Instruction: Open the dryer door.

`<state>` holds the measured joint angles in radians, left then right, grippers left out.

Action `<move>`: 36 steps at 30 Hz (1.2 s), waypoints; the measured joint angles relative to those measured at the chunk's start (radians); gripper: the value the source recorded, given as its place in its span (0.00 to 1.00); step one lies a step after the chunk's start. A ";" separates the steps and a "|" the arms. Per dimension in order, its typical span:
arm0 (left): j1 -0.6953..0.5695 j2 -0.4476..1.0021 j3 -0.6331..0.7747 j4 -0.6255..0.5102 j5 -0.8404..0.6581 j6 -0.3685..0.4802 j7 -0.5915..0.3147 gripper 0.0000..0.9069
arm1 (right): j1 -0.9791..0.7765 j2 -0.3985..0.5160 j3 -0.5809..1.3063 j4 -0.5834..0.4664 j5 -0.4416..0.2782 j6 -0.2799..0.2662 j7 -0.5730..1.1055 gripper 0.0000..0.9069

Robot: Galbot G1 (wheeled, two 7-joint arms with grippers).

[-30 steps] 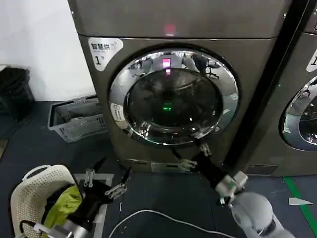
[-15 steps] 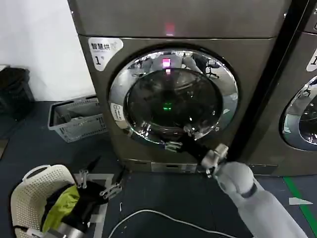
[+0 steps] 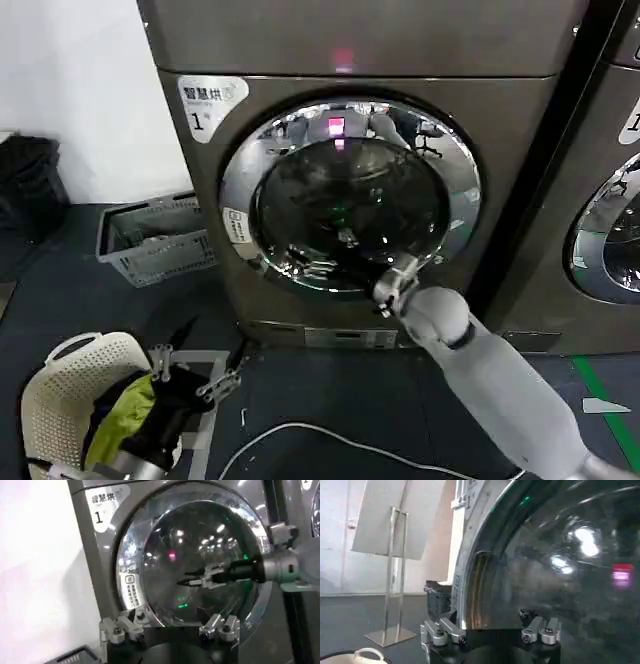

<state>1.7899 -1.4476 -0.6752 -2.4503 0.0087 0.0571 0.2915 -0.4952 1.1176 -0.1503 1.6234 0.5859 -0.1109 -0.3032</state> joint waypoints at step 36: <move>0.015 -0.024 -0.038 -0.006 -0.002 -0.015 0.006 1.00 | 0.158 0.191 -0.146 -0.205 -0.029 0.032 -0.079 1.00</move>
<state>1.8053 -1.4712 -0.7129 -2.4562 0.0066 0.0422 0.2971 -0.3370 1.3081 -0.2960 1.4185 0.5573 -0.0790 -0.3823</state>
